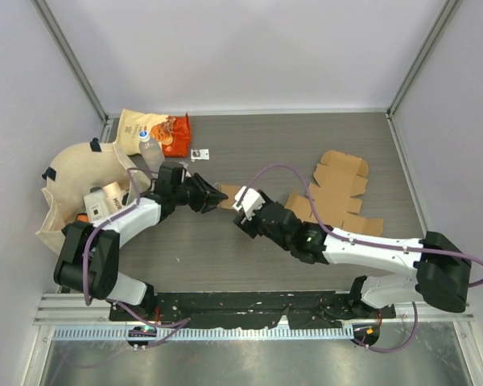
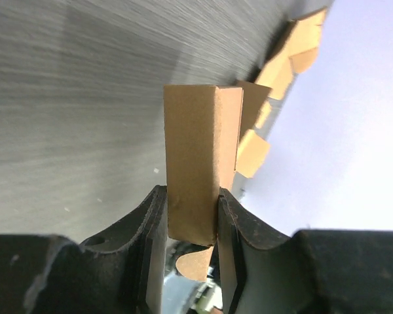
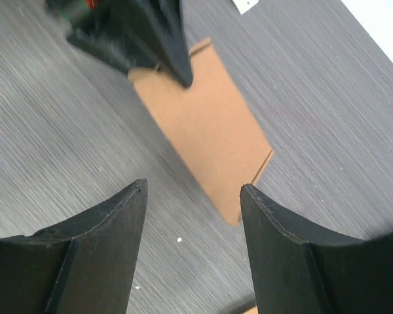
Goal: Fold the paper box
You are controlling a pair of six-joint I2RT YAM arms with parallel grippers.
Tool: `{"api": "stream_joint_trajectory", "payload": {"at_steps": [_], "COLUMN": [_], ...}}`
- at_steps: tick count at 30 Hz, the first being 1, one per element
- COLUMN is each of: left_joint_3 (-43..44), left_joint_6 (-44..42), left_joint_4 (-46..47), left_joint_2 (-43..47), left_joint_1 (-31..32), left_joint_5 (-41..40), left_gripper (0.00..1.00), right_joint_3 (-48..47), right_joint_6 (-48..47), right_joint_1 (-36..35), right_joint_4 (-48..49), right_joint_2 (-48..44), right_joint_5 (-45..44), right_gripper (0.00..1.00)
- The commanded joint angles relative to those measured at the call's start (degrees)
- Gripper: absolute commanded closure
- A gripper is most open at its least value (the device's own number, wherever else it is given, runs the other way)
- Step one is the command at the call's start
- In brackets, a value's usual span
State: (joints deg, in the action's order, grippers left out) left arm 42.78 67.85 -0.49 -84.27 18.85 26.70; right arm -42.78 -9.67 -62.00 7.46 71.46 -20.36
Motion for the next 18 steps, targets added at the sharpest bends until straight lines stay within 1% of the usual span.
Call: {"api": "stream_joint_trajectory", "payload": {"at_steps": [1,2,5,6,8,10,13,17,18], "left_joint_3": [-1.39,-1.56,-2.27,-2.62,-2.88,-3.23,-2.45,0.45,1.07], "left_joint_6": [9.65,11.23,13.35,14.05,14.32,14.41,12.31,8.8,7.65], "left_joint_4": [-1.09,-1.35,-3.02,-3.28,-3.81,-4.17,-6.09,-9.34,-11.7], "left_joint_2": [5.16,5.6,5.43,5.26,4.99,5.08,4.9,4.9,4.99], "left_joint_1": [-2.15,-2.41,-3.47,-3.47,-3.47,-3.38,-3.56,-3.56,-3.47], "left_joint_5": [8.54,9.42,13.28,14.95,15.84,16.72,17.6,17.43,16.99], "left_gripper": [0.79,0.79,0.83,0.85,0.88,0.89,0.9,0.93,0.94], "right_joint_3": [0.6,0.51,-0.02,0.07,0.07,0.42,1.47,-0.02,-0.28], "right_joint_6": [-10.27,-11.5,-12.74,-14.13,-16.24,-20.02,-23.98,-24.78,-25.13], "right_joint_1": [-3.83,-4.44,-5.41,-6.02,-7.08,-8.39,-8.75,-8.75,-8.75], "right_joint_4": [4.57,4.75,5.01,6.23,7.91,11.15,15.9,16.61,17.92], "right_joint_2": [3.42,3.94,6.05,6.41,8.25,10.0,11.94,14.4,14.76], "right_joint_5": [-6.35,-6.97,-8.46,-10.99,-14.87,-20.14,-22.7,-21.74,-21.65], "right_gripper": [0.36,0.36,0.37,0.37,0.38,0.38,0.38,0.39,0.39]}}
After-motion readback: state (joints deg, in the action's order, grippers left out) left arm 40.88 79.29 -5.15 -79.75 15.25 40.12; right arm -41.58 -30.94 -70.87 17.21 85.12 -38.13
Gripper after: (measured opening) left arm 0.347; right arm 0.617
